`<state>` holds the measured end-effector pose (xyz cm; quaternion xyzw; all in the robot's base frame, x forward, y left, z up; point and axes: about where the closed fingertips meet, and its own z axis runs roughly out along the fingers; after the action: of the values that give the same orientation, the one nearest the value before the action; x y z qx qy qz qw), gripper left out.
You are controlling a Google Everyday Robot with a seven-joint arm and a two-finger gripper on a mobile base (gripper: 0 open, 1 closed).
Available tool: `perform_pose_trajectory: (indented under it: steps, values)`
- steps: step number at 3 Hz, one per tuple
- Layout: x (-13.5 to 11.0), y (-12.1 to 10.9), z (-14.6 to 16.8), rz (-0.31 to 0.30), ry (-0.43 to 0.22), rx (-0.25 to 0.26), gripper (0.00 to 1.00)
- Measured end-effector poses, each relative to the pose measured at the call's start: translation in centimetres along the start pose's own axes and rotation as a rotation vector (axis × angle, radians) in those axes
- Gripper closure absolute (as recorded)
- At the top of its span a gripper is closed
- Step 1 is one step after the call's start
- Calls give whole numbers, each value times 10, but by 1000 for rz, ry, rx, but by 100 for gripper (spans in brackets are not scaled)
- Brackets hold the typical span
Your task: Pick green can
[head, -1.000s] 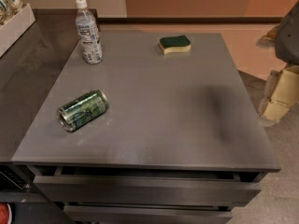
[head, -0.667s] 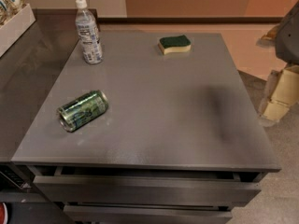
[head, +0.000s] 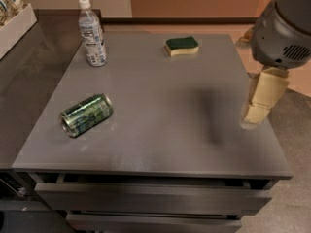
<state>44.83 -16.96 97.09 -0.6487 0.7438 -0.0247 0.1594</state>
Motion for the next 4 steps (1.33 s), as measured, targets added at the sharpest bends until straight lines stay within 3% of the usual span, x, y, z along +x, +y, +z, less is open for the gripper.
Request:
perform_pose_trajectory:
  steps: [2,4]
  values:
    - [-82,-4,31,-188,-63,-30,0]
    - [-157,8,65,-381,-116,-77,0]
